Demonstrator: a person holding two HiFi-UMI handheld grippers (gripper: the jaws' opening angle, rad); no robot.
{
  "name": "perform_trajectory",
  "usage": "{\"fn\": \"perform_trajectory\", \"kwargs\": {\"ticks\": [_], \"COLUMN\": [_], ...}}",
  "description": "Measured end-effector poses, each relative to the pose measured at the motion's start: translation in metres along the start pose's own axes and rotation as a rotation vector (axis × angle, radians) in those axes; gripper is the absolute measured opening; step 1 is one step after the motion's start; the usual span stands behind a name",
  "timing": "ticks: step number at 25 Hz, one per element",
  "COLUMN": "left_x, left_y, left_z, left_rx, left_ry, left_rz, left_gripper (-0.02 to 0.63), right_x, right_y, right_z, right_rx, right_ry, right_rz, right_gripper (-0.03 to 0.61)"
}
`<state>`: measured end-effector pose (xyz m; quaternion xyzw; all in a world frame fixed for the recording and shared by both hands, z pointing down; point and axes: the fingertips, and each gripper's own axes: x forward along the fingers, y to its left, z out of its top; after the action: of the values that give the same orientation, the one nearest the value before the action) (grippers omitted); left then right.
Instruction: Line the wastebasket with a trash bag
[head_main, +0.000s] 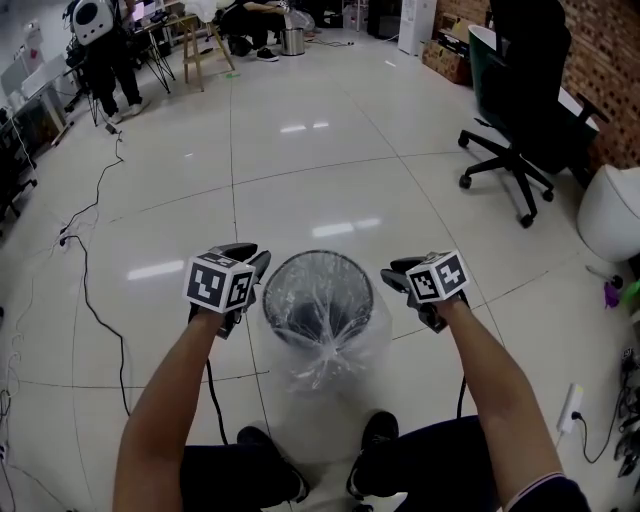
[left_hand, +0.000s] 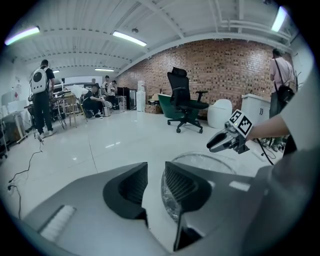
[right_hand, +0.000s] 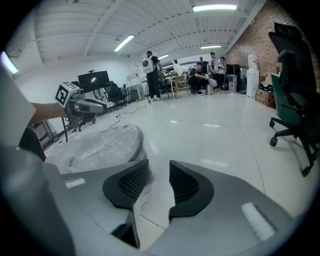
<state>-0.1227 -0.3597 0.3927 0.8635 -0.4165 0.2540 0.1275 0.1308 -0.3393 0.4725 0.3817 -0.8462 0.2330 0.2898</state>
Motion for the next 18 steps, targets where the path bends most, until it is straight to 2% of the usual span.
{"fn": "perform_trajectory", "kwargs": {"ticks": [5, 11, 12, 13, 18], "left_x": [-0.031, -0.070, -0.075, -0.081, -0.100], "left_y": [-0.023, -0.054, -0.060, -0.065, -0.083], "left_z": [0.014, 0.022, 0.023, 0.024, 0.018], "left_rx": [0.005, 0.019, 0.027, 0.036, 0.042], "left_ry": [-0.034, -0.078, -0.086, -0.092, -0.102], "left_rz": [-0.005, -0.011, -0.010, -0.010, -0.014], "left_gripper": [0.118, 0.109, 0.088, 0.023, 0.011], "right_x": [-0.031, -0.058, -0.062, -0.066, -0.078], "right_y": [0.045, 0.099, 0.106, 0.114, 0.151], "right_z": [0.034, 0.053, 0.056, 0.057, 0.064], "right_rx": [-0.063, -0.093, -0.097, -0.102, -0.129], "right_ry": [-0.086, -0.165, -0.175, -0.186, -0.243], "right_rz": [0.040, 0.070, 0.076, 0.081, 0.103], "right_gripper": [0.130, 0.126, 0.123, 0.118, 0.049]}}
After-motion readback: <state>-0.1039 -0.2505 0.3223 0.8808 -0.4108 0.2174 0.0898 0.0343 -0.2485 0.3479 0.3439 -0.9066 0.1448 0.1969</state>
